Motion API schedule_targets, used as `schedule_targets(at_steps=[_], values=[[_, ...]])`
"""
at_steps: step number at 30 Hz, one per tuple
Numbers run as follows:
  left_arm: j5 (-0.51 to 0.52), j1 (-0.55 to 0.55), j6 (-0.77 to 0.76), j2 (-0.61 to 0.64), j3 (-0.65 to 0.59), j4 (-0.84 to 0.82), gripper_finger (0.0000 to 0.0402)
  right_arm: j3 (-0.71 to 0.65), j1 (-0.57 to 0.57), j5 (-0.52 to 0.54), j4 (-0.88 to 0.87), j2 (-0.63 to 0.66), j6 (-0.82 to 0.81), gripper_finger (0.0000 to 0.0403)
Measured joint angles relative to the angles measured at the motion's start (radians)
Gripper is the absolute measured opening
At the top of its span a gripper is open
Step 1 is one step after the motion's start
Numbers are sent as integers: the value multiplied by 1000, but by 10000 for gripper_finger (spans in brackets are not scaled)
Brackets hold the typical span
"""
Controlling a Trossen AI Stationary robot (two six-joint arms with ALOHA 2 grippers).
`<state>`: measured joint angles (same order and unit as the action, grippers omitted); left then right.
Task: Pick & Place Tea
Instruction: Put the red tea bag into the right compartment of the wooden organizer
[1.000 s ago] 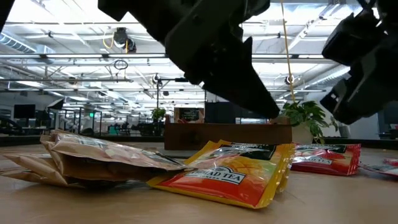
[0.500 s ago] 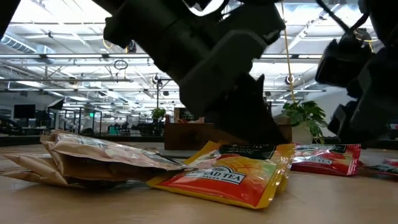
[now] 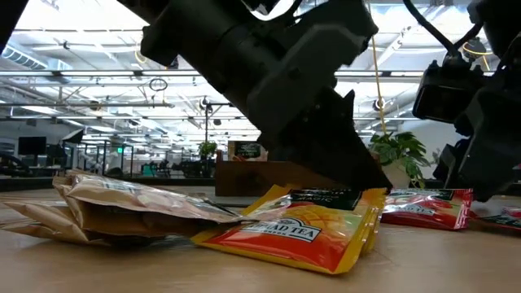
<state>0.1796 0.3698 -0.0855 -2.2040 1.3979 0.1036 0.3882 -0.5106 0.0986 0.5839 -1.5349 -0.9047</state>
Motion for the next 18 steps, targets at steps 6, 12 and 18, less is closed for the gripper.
schedule_targets(at_steps=[6,12,18], values=[[-25,2,-2,0,0,4,9,10,-2,1,-1,1,2,146],[-88,6,2,0,0,2,11,13,-2,1,-6,0,8,145],[-99,6,4,-6,0,8,4,13,-2,1,-6,0,11,143]])
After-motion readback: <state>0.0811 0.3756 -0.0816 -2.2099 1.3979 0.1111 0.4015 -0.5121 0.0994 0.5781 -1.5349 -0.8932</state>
